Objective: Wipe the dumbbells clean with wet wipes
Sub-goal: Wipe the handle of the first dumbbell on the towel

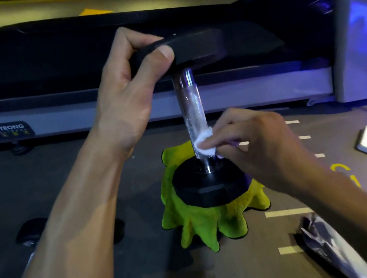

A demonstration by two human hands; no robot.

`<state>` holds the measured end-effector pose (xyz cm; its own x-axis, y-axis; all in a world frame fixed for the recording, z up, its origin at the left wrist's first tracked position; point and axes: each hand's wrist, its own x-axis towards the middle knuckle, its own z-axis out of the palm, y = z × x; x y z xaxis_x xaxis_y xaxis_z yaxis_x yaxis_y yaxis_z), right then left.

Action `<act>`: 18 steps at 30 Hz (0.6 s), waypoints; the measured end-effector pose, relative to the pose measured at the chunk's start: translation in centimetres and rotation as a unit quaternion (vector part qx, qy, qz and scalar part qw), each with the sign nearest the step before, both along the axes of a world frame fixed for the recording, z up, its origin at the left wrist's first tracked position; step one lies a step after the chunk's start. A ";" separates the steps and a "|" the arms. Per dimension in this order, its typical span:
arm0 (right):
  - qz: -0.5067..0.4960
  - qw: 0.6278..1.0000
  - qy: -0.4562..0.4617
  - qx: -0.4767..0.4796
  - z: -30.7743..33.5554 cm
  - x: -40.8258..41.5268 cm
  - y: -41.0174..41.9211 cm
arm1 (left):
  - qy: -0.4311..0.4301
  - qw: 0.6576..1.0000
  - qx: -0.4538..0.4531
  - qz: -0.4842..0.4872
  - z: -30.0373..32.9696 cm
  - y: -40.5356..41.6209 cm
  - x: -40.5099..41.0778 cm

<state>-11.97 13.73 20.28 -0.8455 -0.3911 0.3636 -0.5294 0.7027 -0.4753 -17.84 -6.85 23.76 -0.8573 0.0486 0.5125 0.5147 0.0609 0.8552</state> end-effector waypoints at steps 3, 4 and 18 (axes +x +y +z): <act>0.023 0.988 -0.069 0.133 1.2 0.7 -0.8 | 0.013 1.000 -0.002 -0.008 0.2 0.0 0.1; 0.021 0.981 -0.070 0.181 1.6 1.3 -1.7 | 0.020 1.000 -0.005 -0.009 0.3 0.1 0.2; -0.055 0.976 -0.119 0.174 1.3 2.6 -0.2 | 0.054 0.996 -0.073 0.025 0.6 2.8 1.0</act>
<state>-9.33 13.56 21.57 -0.9334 -0.3585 0.0142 -0.3462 0.8894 -0.2984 -16.87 -4.01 24.33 -0.8004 0.0872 0.5931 0.5968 0.2081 0.7749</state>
